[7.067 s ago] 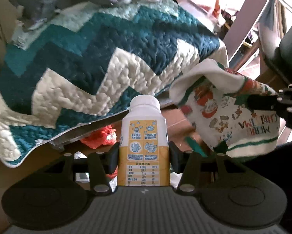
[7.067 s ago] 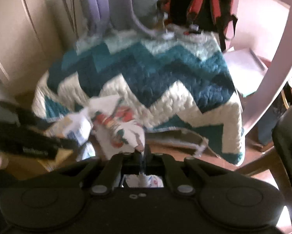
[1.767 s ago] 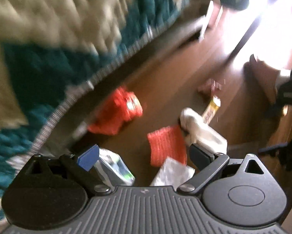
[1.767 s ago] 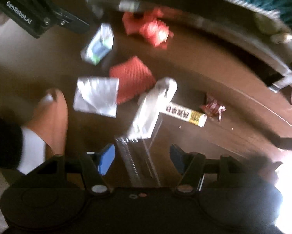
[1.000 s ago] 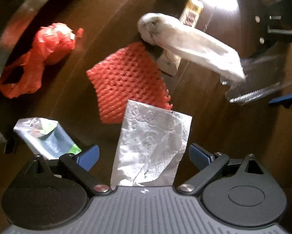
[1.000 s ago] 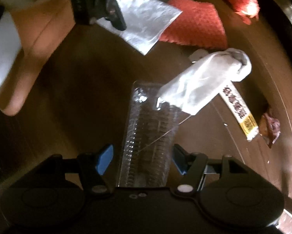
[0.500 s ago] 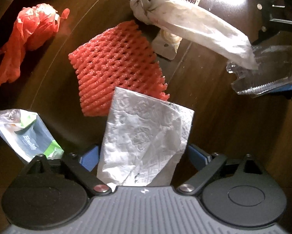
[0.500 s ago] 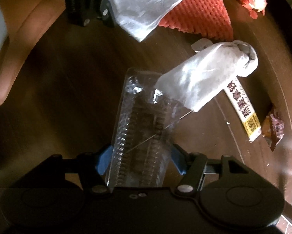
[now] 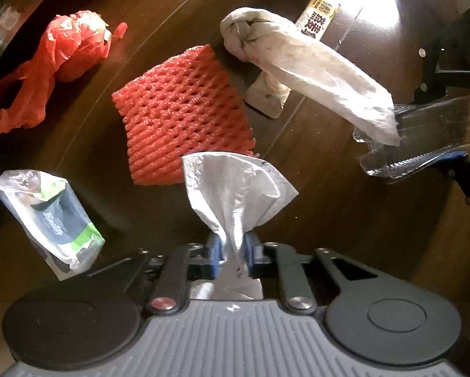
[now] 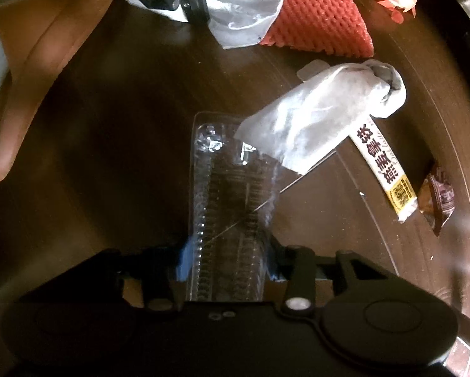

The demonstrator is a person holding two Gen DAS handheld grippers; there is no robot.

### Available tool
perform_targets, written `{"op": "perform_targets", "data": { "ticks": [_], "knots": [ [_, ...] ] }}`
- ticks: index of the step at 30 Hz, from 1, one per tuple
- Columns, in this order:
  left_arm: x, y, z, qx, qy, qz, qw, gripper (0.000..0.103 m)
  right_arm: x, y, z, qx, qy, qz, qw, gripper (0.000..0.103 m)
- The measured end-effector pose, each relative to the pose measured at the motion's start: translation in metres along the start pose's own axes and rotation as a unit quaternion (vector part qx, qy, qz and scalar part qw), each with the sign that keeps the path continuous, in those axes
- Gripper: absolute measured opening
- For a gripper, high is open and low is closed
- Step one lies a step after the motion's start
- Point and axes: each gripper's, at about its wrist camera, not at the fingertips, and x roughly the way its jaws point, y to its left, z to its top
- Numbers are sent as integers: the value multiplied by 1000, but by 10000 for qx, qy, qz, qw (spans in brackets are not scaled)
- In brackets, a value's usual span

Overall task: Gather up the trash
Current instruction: 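Grasp white tissue with left tool while right tool grasps clear plastic tray, then carry tissue and plastic tray over green bin and open both tools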

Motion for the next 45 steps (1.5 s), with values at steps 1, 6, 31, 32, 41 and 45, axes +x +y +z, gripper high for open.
{"op": "perform_targets", "data": {
  "ticks": [1,6,31,32,41,45],
  "knots": [
    [-1,-1,1,14,-3,-9,10000,11,0,-1,0,3,4,-9,10000,41],
    [-11,-7,-5,96,-8,-45,9999,10,-9,-1,-1,34,125,79,9999,40],
    [-246,-6,46,-570,-1211,42,9910,10,-260,-57,-12,1790,-1326,-942,9703,40],
    [-258,-8,48,-641,-1288,80,9896,10,-265,-62,-9,1829,-1416,-980,9679,40],
    [-373,-25,44,-1603,-2084,406,9640,10,-375,-64,-48,2296,-2527,-1372,9298,40],
    [-422,-38,43,-1790,-2513,561,9496,10,-427,-62,-80,2550,-2975,-1541,9071,40]
  ]
}}
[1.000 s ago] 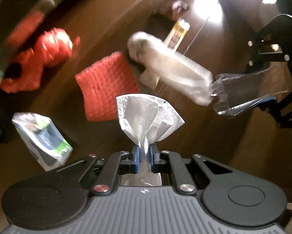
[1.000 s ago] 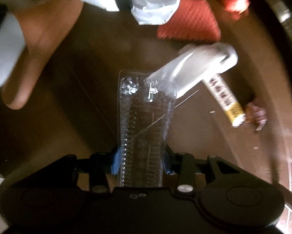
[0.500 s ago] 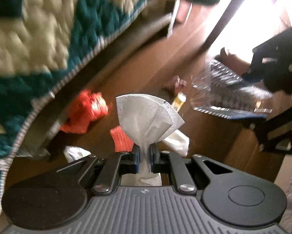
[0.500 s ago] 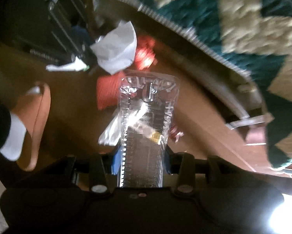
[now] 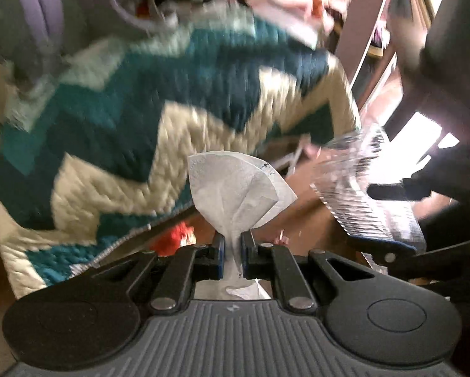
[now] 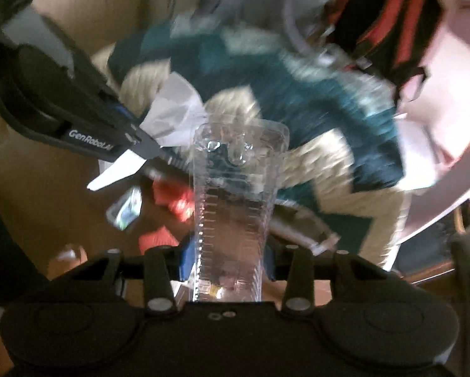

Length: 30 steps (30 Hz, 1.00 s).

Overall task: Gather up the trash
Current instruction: 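Carry tissue and plastic tray over green bin and open both tools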

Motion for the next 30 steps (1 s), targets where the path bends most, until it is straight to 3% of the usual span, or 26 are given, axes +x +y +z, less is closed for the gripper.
{"op": "perform_targets", "data": {
  "ticks": [10,15,23,30],
  "knots": [
    [-110,-71,39,90,-1027,57,9947,10,-136,-57,4,666,-897,-393,9930,40],
    [-150,-111,65,184,-1361,-106,9905,10,-199,-94,9,971,-1242,-679,9852,40],
    [-203,-185,131,513,-1926,-363,9793,10,-287,-166,11,1274,-1762,-1341,9668,40],
    [-243,-246,194,748,-2316,-678,9675,10,-348,-229,11,1615,-2185,-2007,9412,40]
  ]
}}
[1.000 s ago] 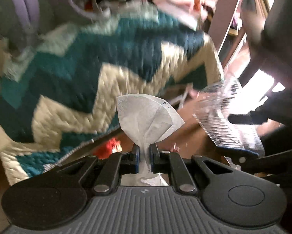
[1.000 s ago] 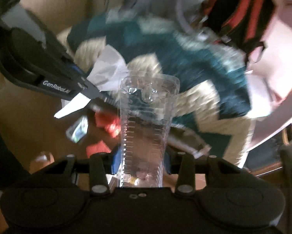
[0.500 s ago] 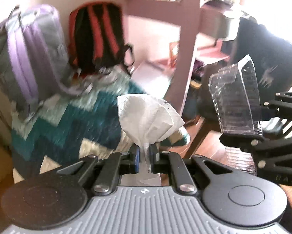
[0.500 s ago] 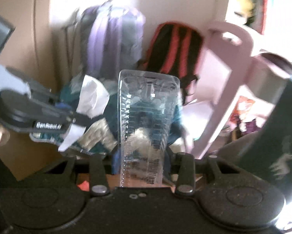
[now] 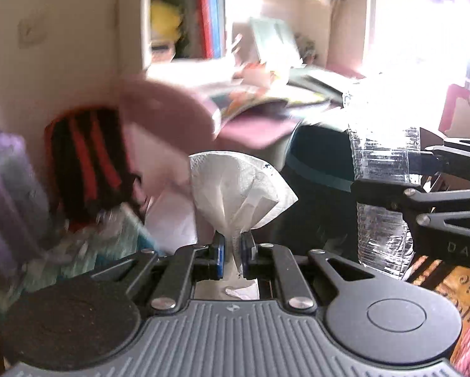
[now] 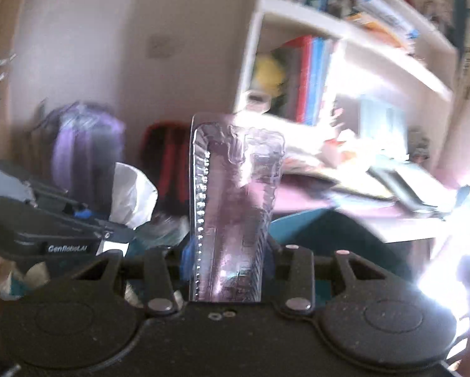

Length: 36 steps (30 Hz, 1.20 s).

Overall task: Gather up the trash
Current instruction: 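Carry tissue and plastic tray over green bin and open both tools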

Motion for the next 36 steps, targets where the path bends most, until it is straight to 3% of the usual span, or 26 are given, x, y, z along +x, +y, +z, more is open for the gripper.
{"op": "perform_targets", "data": {
  "ticks": [6,9,13,21,31,33,35,36],
  "knots": [
    [11,-45,67,214,-368,-228,9988,10,5,-59,20,197,-331,-724,9966,40],
    [28,-68,89,340,-407,-215,9984,10,20,-82,14,292,-249,-939,9948,40],
    [63,-89,105,212,-326,-468,9981,10,43,-107,-1,409,-106,-1097,9931,40],
    [139,-122,100,194,219,-519,9982,10,78,-121,-32,537,221,-1026,9930,41],
    [186,-127,81,202,733,-531,9957,11,97,-125,-54,617,662,-735,9932,46],
    [189,-128,78,264,773,-552,9951,14,100,-125,-56,563,739,-789,9925,46],
    [190,-130,75,313,769,-543,9951,25,102,-126,-57,558,779,-783,9923,48],
    [190,-130,75,311,751,-539,9952,38,102,-126,-58,563,810,-805,9919,49]
  ]
}}
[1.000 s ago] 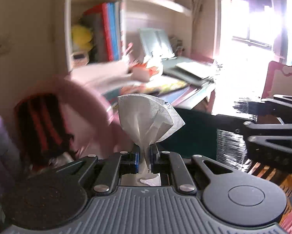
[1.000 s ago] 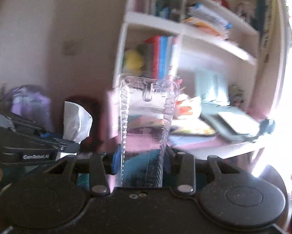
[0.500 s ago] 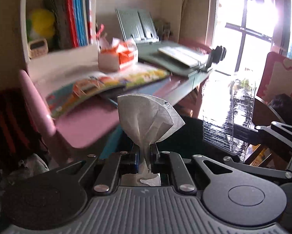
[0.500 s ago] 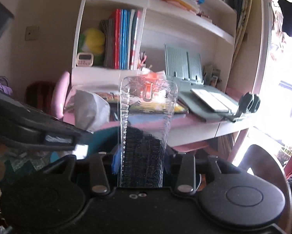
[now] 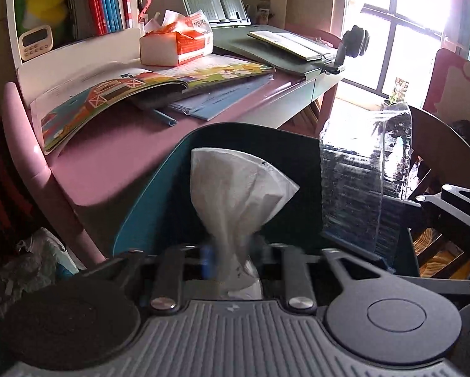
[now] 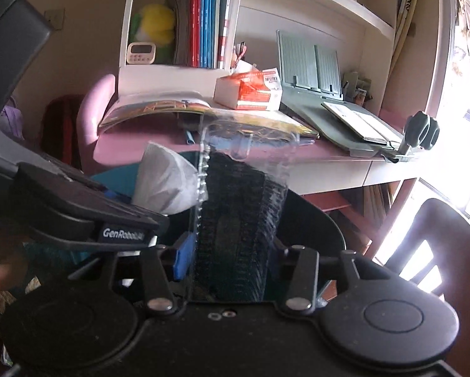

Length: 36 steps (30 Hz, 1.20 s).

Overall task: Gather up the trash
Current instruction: 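Carry tissue and plastic tray over green bin and open both tools, then move both open tools back down toward the floor trash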

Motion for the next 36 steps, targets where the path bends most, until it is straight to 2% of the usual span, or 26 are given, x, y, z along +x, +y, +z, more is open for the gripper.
{"op": "perform_targets", "data": {
  "ticks": [2,6,7,9,21,30,36],
  "knots": [
    [-1,2,-2,-48,-59,120,9999,52,1,-1,-1,-3,43,-15,10000,51],
    [-4,8,-2,-173,-90,-5,9998,58,-3,-2,-2,-17,45,-5,10000,56],
    [-8,9,-3,-207,-136,14,9997,67,-4,-2,-2,-37,56,-19,10000,56],
    [-15,11,-4,-256,-235,-6,9994,72,-7,-1,-2,-49,43,-86,9999,57],
    [-86,25,-22,-346,-584,-49,9977,72,-66,12,1,71,-266,33,9996,58],
    [-143,53,-62,-375,-735,208,9964,72,-110,55,0,69,-427,497,9978,58],
    [-175,80,-101,-400,-694,388,9960,72,-123,96,0,52,-458,1008,9938,59]
  ]
}}
